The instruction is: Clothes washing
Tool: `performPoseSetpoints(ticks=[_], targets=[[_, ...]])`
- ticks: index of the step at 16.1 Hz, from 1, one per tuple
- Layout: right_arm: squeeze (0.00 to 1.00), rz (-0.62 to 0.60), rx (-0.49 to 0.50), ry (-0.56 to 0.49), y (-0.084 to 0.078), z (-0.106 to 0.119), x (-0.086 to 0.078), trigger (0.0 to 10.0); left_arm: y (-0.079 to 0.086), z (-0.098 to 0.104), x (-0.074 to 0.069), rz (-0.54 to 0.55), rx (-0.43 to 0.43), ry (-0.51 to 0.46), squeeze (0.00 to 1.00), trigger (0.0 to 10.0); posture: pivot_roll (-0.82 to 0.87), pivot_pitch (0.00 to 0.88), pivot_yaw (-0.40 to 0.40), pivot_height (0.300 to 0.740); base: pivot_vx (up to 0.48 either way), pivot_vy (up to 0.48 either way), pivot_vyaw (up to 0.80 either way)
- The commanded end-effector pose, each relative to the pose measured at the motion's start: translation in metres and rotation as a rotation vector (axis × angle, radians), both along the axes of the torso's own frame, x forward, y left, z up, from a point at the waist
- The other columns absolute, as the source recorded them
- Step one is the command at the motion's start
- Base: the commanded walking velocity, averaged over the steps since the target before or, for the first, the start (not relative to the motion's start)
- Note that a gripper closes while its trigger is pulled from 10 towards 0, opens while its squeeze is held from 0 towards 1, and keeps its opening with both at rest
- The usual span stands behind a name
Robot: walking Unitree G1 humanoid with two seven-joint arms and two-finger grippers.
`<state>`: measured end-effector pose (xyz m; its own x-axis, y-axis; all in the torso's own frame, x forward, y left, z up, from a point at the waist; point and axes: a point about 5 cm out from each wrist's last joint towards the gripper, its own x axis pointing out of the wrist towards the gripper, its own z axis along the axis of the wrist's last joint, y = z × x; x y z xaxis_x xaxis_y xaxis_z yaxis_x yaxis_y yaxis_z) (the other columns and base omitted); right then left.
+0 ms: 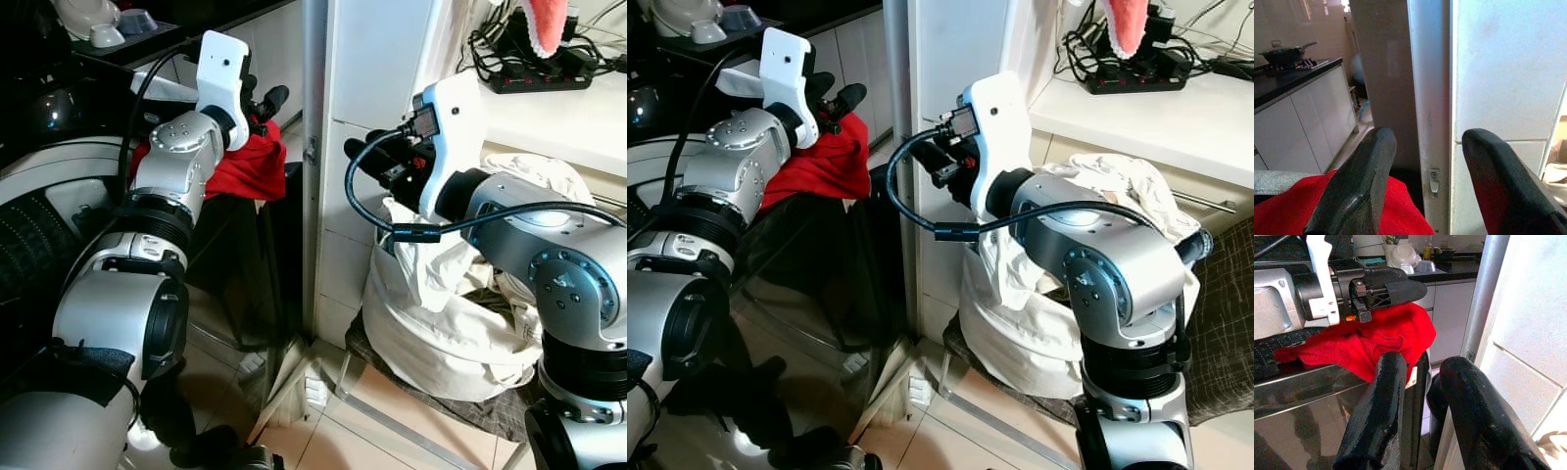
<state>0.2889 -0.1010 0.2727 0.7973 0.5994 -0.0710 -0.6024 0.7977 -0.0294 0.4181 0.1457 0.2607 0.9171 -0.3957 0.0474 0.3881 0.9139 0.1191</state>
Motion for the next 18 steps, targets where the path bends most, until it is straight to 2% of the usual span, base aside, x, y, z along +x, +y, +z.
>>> performPoseSetpoints(ticks=[1,4,5,7,10,12,13,14,15,16,18], targets=[[0.0,0.009,-0.001,-0.01,0.001,0.003,-0.001,10.0,0.002,0.003,0.0,0.002,0.008,-0.002,0.0,10.0,-0.02,0.0,0.024,0.74,0.0,0.0,0.0],[0.0,0.009,-0.001,-0.01,0.001,0.003,-0.001,10.0,0.002,0.003,0.0,0.002,0.008,-0.002,0.0,10.0,-0.02,0.0,0.024,0.74,0.0,0.0,0.0],[0.0,0.022,-0.015,-0.008,0.001,0.001,-0.001,10.0,-0.001,-0.001,0.0,-0.02,0.019,0.026,0.0,10.0,-0.02,0.0,0.024,0.74,0.0,0.0,0.0],[0.0,0.056,-0.065,-0.002,0.0,-0.006,-0.007,10.0,-0.003,-0.031,-0.002,-0.008,0.074,0.102,0.0,10.0,-0.04,0.0,0.038,0.74,0.0,0.0,0.0],[0.0,0.061,-0.069,0.014,0.0,-0.008,-0.011,10.0,-0.005,-0.043,-0.003,-0.007,0.105,0.129,0.0,10.0,-0.05,0.0,0.045,0.74,0.0,0.0,0.0],[0.0,0.058,-0.069,0.014,0.0,-0.008,-0.011,10.0,-0.009,-0.048,-0.004,-0.026,0.147,0.14,0.0,10.0,-0.06,0.0,0.05,0.74,0.0,0.0,0.0],[0.0,0.06,-0.075,0.009,-0.001,-0.008,-0.011,10.0,-0.008,-0.056,-0.005,-0.009,0.225,0.163,0.0,10.0,-0.06,0.0,0.052,0.74,0.0,0.0,0.0],[0.0,0.065,-0.08,0.007,-0.001,-0.009,-0.012,10.0,0.001,-0.066,-0.005,0.061,0.33,0.209,0.0,10.0,-0.06,0.0,0.052,0.74,0.0,0.0,0.0],[0.0,0.066,-0.083,0.007,-0.001,-0.01,-0.012,10.0,0.007,-0.071,-0.005,0.109,0.379,0.237,0.0,10.0,-0.06,0.0,0.052,0.74,0.0,0.0,0.0],[0.0,0.066,-0.087,0.006,-0.001,-0.01,-0.012,10.0,0.019,-0.076,-0.006,0.203,0.447,0.268,0.0,10.0,-0.06,0.0,0.054,0.74,0.0,0.0,0.0],[0.0,0.062,-0.092,0.004,-0.001,-0.01,-0.012,10.0,0.04,-0.08,-0.007,0.342,0.525,0.302,0.0,10.0,-0.06,0.0,0.054,0.74,0.0,0.0,0.0]])
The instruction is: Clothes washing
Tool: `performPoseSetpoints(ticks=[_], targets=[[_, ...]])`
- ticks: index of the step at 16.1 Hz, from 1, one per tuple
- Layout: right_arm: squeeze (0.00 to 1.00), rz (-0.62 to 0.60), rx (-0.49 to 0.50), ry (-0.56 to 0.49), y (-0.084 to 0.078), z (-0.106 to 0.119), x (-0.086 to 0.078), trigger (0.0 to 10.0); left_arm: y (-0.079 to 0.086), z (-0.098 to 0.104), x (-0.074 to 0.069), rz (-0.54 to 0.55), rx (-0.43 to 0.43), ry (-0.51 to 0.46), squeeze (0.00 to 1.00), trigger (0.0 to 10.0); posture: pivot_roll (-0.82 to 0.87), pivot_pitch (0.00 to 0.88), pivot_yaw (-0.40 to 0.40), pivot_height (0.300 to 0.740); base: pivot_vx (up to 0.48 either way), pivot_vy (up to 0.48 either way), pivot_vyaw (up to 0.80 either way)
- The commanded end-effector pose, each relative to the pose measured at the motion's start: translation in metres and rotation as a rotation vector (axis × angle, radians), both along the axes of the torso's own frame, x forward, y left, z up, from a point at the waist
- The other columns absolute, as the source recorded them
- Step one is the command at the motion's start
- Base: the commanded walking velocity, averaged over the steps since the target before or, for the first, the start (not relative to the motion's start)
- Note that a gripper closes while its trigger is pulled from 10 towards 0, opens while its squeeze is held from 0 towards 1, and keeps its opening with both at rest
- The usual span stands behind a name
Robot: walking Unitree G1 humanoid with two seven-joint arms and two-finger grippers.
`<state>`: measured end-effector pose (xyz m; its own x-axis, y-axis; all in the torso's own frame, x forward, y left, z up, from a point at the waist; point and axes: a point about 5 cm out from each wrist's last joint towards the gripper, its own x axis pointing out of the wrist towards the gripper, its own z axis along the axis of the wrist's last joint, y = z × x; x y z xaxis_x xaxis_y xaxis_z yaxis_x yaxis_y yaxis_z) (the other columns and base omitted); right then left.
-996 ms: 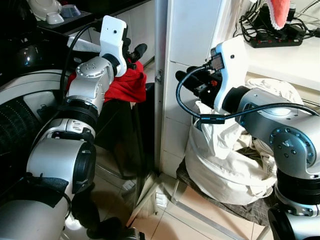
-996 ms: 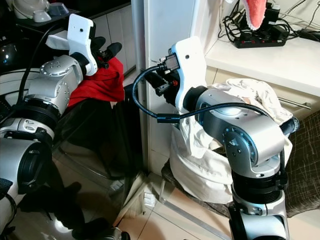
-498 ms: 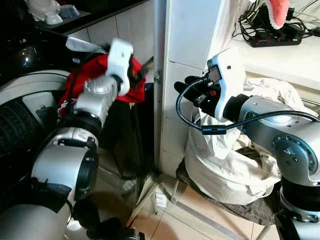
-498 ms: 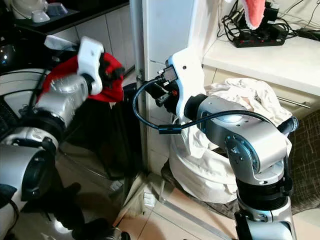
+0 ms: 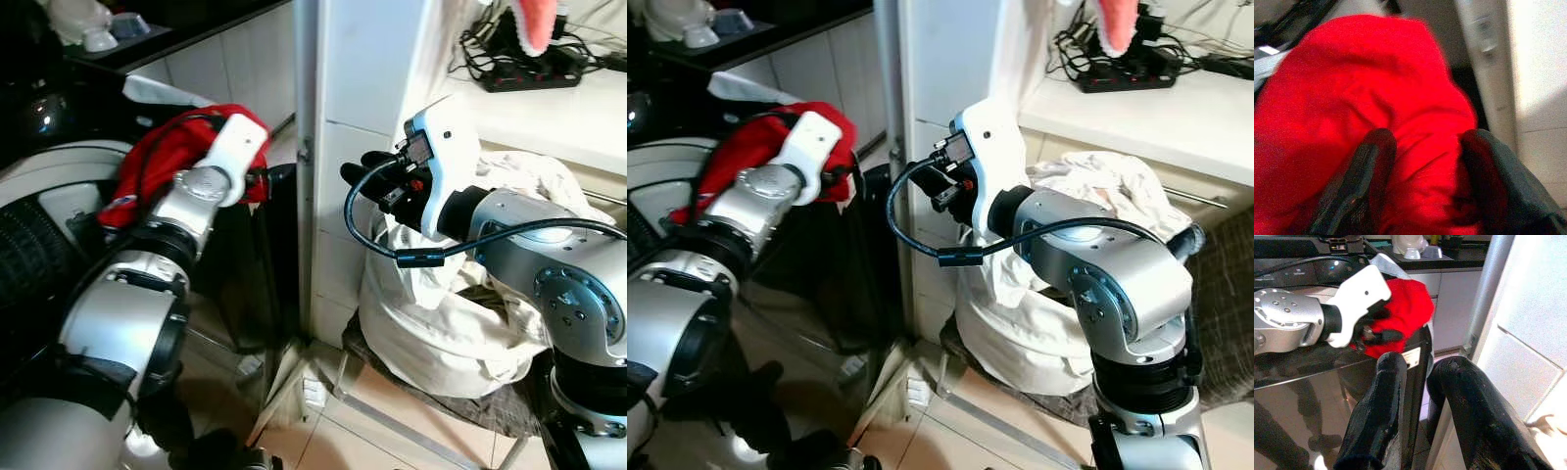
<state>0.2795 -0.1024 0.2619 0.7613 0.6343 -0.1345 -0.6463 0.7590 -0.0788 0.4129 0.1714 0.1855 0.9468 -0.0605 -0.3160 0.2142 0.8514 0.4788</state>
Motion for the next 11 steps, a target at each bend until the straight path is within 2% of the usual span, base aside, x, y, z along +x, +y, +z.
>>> performPoseSetpoints(ticks=[1,2,3,5,6,7,9,11], targets=[[0.0,0.001,-0.013,-0.016,0.0,0.002,-0.002,10.0,0.037,0.003,-0.003,0.202,0.066,-0.017,0.0,10.0,-0.06,0.0,0.052,0.74,0.0,0.0,0.0],[0.0,-0.001,-0.013,-0.017,0.0,0.002,-0.002,10.0,0.044,0.009,-0.003,0.248,0.063,-0.062,0.0,10.0,-0.06,0.0,0.052,0.74,0.0,0.0,0.0],[0.0,-0.005,-0.013,-0.016,-0.001,0.002,-0.002,10.0,0.06,0.023,-0.003,0.339,0.045,-0.156,0.0,10.0,-0.06,0.0,0.051,0.74,0.0,0.0,0.0],[0.0,-0.006,-0.015,-0.013,-0.001,0.002,-0.001,10.0,0.091,0.038,-0.009,0.514,0.121,-0.246,0.0,10.0,-0.05,0.0,0.043,0.74,0.0,0.0,0.0],[0.0,-0.005,-0.015,-0.013,-0.001,0.002,-0.001,10.0,0.095,0.04,-0.01,0.541,0.146,-0.261,0.0,10.0,-0.05,0.0,0.041,0.74,0.0,0.0,0.0],[0.0,-0.009,-0.017,-0.013,-0.001,0.002,0.0,10.0,0.103,0.049,-0.013,0.593,0.213,-0.327,0.0,10.0,-0.05,0.0,0.041,0.74,0.0,0.0,0.0],[0.0,-0.027,-0.015,-0.018,-0.003,0.002,0.002,10.0,0.103,0.061,-0.014,0.647,0.293,-0.435,0.0,10.0,-0.05,0.0,0.042,0.74,0.0,0.0,0.0],[0.0,-0.096,0.002,-0.043,-0.009,0.006,0.006,10.0,0.096,0.07,-0.013,0.647,0.294,-0.537,0.0,10.0,-0.06,0.0,0.047,0.74,0.0,0.0,0.0]])
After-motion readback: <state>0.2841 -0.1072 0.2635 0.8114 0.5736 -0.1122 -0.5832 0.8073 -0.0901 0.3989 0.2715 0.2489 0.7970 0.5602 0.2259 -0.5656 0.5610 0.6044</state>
